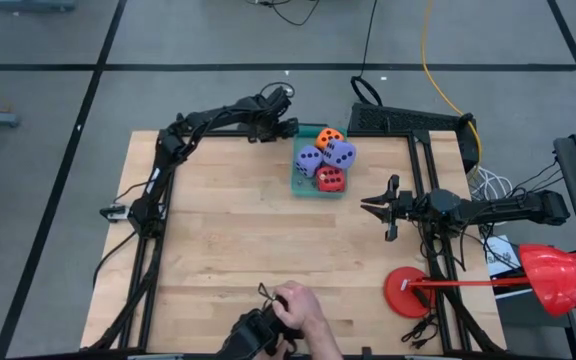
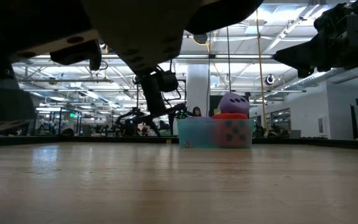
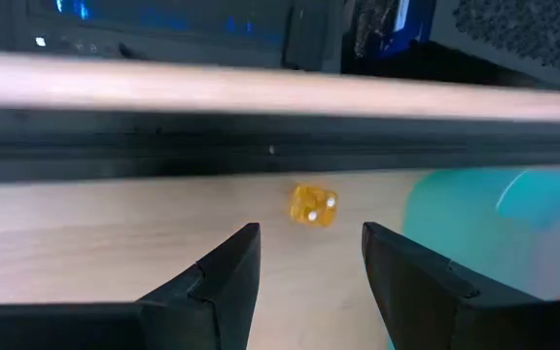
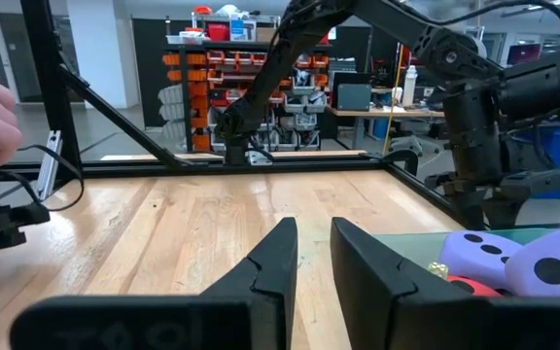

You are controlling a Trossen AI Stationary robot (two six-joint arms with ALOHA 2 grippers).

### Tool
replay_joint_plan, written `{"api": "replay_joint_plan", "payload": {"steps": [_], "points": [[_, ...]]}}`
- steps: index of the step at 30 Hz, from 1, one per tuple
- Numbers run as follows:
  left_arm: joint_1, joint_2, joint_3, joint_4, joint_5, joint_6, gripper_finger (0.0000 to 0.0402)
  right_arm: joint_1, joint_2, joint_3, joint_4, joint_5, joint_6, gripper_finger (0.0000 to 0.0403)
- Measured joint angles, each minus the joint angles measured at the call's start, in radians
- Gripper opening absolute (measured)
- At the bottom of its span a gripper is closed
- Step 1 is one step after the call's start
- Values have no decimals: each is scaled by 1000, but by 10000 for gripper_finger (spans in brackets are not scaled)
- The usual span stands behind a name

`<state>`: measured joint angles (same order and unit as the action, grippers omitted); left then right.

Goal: Pick & Place Dice
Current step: Adjust the green bin on the table

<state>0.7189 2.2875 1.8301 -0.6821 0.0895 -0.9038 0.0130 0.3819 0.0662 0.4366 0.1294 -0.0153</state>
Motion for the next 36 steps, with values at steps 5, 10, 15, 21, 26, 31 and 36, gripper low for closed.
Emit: {"api": "replay_joint_plan", "payload": {"steps": [5,10,15,21,26,31,36], "points": [[0,15,0,38,37,-16,191,0,0,0,0,0,0,59],[0,43,34,29,47,-21,191,0,0,0,0,0,0,59],[0,110,178,-77,42,13,191,0,0,0,0,0,0,59],[-3,197,373,-213,31,56,191,0,0,0,0,0,0,59],[-8,214,410,-256,-6,73,191,0,0,0,0,0,0,59],[-19,214,410,-283,-65,110,191,0,0,0,0,0,0,59],[-29,214,410,-282,-91,117,191,0,0,0,0,0,0,59]]}}
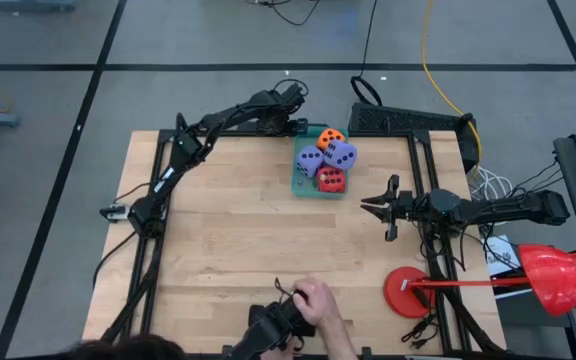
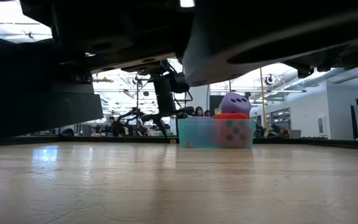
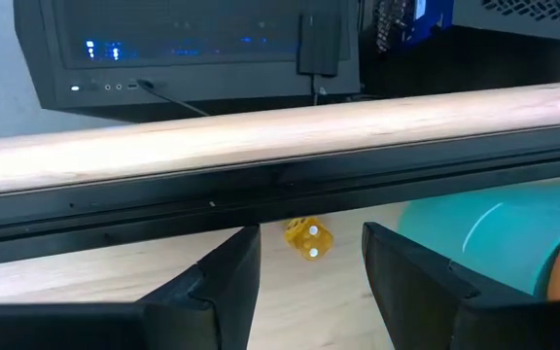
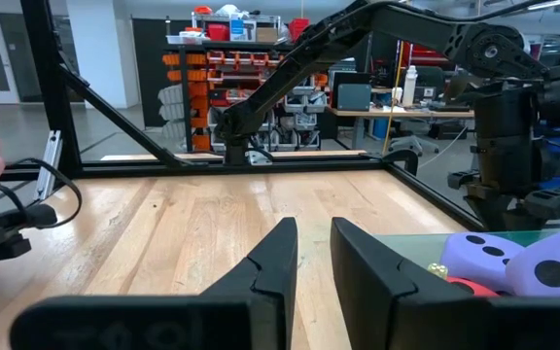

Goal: Pick & Place Dice
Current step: Adjust the green bin on the table

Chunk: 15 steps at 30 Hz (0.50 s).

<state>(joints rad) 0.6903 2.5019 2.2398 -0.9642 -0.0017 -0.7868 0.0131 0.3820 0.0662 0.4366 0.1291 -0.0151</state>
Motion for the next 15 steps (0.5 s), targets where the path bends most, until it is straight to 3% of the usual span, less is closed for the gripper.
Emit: {"api": "replay_joint_plan", "payload": {"steps": [15], "points": [[-35,0,0,-12,-55,46,191,0,0,0,0,0,0,59]]}}
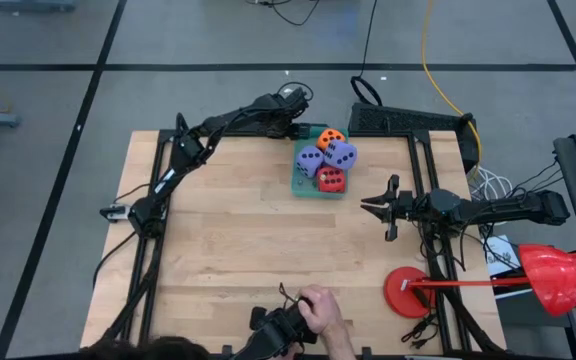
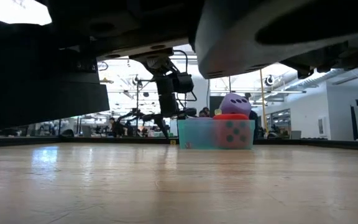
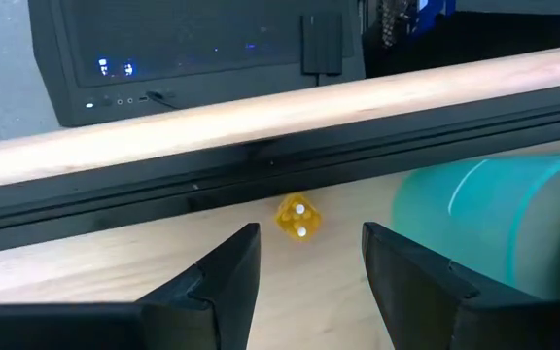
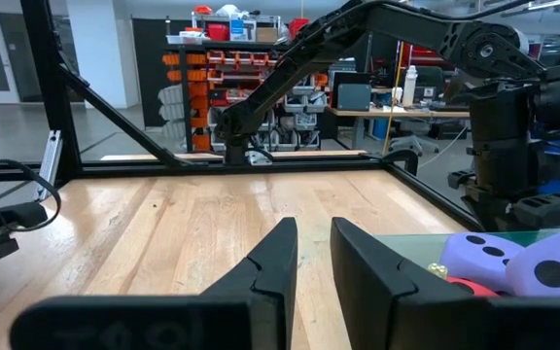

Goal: Pick & Place Dice
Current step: Adjust the green bin on the table

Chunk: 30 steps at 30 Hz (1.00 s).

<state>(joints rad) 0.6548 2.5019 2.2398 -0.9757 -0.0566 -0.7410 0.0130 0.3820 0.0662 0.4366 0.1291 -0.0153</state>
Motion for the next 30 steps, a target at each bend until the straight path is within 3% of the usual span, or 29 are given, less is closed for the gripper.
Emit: {"api": "replay_joint_plan", "payload": {"steps": [30], "points": [[13,-3,31,50,30,52,191,0,0,0,0,0,0,59]]}}
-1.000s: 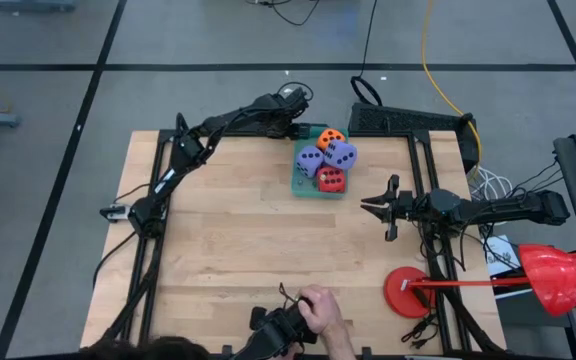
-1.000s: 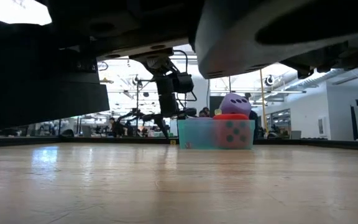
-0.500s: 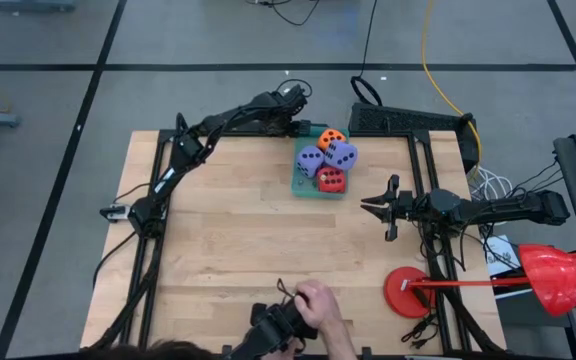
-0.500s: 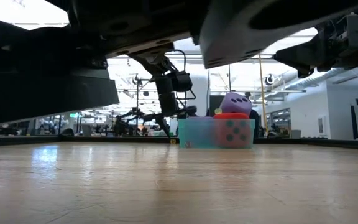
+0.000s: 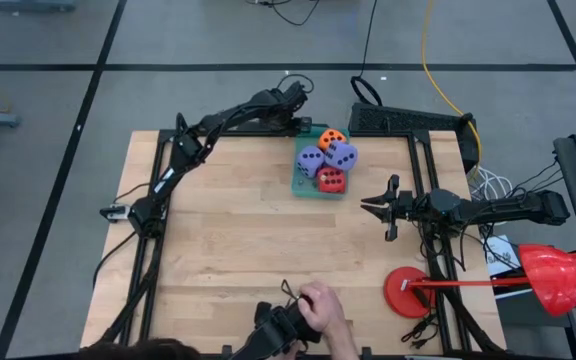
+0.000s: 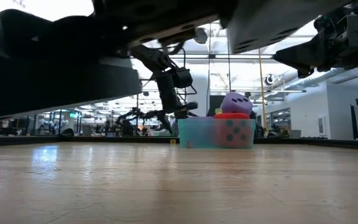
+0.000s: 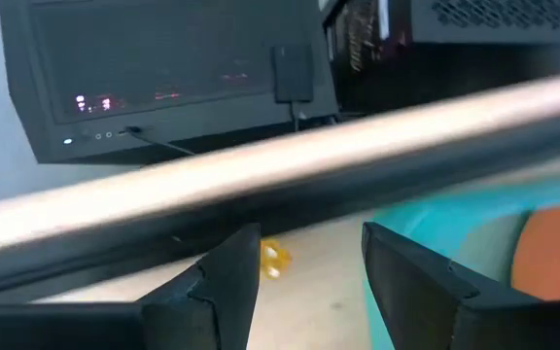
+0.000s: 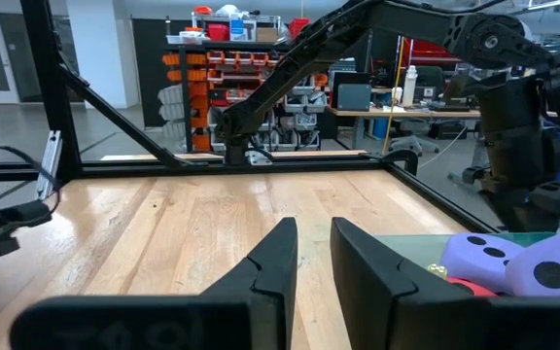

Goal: Pick & Place Dice
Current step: Adjust the green bin on the table

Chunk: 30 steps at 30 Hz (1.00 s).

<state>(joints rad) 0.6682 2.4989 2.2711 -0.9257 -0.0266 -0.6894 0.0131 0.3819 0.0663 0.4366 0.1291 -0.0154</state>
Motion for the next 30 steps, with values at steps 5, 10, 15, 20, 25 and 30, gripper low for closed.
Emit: {"api": "replay_joint_plan", "payload": {"steps": [5,10,15,20,25,30], "points": [[-29,0,0,1,1,34,191,0,0,0,0,0,0,59],[-44,0,7,15,9,46,191,0,0,0,0,0,0,59],[-61,0,11,18,42,67,191,0,0,0,0,0,0,59],[-73,0,11,60,126,59,191,0,0,0,0,0,0,59],[-91,0,11,117,172,70,191,0,0,0,0,0,0,59],[-110,2,46,113,160,107,191,0,0,0,0,0,0,59]]}}
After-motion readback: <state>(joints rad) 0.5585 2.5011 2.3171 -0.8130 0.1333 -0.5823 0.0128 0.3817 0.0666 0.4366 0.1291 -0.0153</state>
